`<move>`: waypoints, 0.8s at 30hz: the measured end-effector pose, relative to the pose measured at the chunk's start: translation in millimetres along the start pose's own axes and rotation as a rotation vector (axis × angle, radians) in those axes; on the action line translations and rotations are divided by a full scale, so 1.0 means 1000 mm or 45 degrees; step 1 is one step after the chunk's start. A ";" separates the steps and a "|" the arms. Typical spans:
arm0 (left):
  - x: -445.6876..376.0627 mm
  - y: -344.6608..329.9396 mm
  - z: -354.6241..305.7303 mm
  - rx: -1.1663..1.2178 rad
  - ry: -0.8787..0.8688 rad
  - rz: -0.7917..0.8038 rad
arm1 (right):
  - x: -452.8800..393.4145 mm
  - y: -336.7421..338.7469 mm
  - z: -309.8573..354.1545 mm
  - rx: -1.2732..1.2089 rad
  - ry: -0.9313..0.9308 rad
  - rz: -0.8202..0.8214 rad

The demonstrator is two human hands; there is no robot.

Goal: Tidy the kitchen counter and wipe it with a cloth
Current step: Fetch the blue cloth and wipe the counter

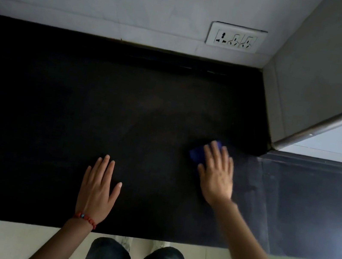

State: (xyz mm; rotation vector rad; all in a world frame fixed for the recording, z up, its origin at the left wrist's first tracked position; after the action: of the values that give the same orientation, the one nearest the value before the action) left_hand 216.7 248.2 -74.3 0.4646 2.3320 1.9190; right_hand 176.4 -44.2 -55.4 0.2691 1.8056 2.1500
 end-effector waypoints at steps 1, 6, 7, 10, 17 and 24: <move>0.003 -0.001 0.001 -0.005 0.004 0.007 | 0.016 -0.005 0.016 -0.004 0.153 0.042; 0.005 -0.002 0.002 -0.019 -0.001 0.008 | -0.011 0.001 -0.014 0.030 0.105 0.052; 0.006 -0.002 0.003 -0.017 0.001 0.009 | -0.016 0.002 -0.022 -0.004 -0.077 0.052; 0.011 0.000 0.006 -0.008 0.015 -0.007 | 0.019 -0.002 0.041 -0.072 0.010 0.014; 0.026 0.000 0.026 -0.001 0.044 -0.017 | 0.040 -0.008 0.051 0.029 0.348 0.062; 0.036 0.002 0.035 0.018 0.040 -0.029 | 0.060 0.002 0.071 -0.344 0.233 0.261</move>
State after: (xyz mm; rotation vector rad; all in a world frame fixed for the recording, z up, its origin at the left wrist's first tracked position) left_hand 191.6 292.0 -74.8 0.4106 2.3609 1.9152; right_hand 144.2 42.4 -43.8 0.2063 1.6109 2.6061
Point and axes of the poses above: each hand's wrist, its own x-axis away from the middle knuckle, its own y-axis out of the back of the hand, z = x × y, the point moved 8 cm from there along -x, towards the middle knuckle, and after that the axes turned 8 degrees about -z, right-handed, at the moved point
